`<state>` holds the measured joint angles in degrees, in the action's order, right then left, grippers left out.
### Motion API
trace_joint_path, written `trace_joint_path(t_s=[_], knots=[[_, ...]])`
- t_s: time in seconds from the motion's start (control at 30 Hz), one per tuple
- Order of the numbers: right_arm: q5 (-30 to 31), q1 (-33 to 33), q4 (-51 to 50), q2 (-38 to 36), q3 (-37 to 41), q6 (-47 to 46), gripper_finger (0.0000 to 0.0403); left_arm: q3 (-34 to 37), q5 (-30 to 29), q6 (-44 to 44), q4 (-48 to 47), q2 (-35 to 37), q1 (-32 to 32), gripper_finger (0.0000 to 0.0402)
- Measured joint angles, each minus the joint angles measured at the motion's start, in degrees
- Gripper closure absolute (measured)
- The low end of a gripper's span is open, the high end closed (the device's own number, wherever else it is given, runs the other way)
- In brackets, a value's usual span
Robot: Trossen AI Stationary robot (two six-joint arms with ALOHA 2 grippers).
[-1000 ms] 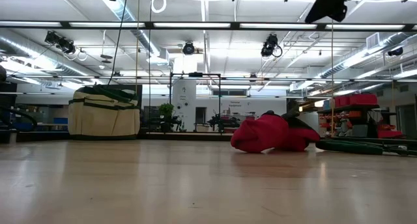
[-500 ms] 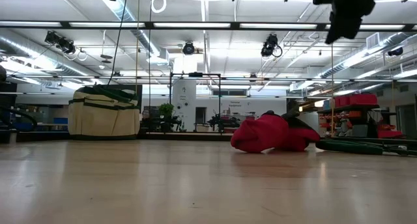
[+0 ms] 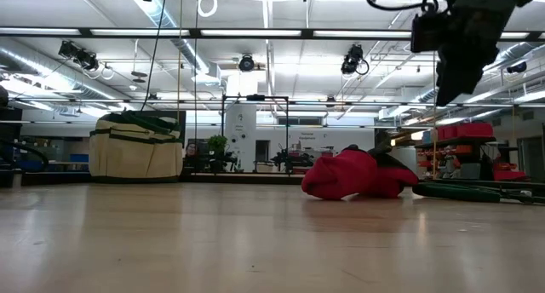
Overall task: Pick & Place Garden tools in Gardening bag
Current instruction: Put the shear scissors into the gardening bag
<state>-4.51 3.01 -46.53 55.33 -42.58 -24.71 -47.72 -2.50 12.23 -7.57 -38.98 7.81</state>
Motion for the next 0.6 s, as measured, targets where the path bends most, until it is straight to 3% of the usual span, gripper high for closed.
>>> trace_joint_path(t_s=[0.27, 0.6], knots=[[0.0, 0.0, 8.3, 0.0, 7.4, -5.0, 0.0403, 0.0, 0.0, 0.0, 0.0, 0.0, 0.0, 0.0397], [-0.1, 0.0, 10.2, 0.0, 9.1, -6.4, 0.0403, 0.0, 1.9, 0.2, 0.0, 0.0, 0.0, 0.0397]])
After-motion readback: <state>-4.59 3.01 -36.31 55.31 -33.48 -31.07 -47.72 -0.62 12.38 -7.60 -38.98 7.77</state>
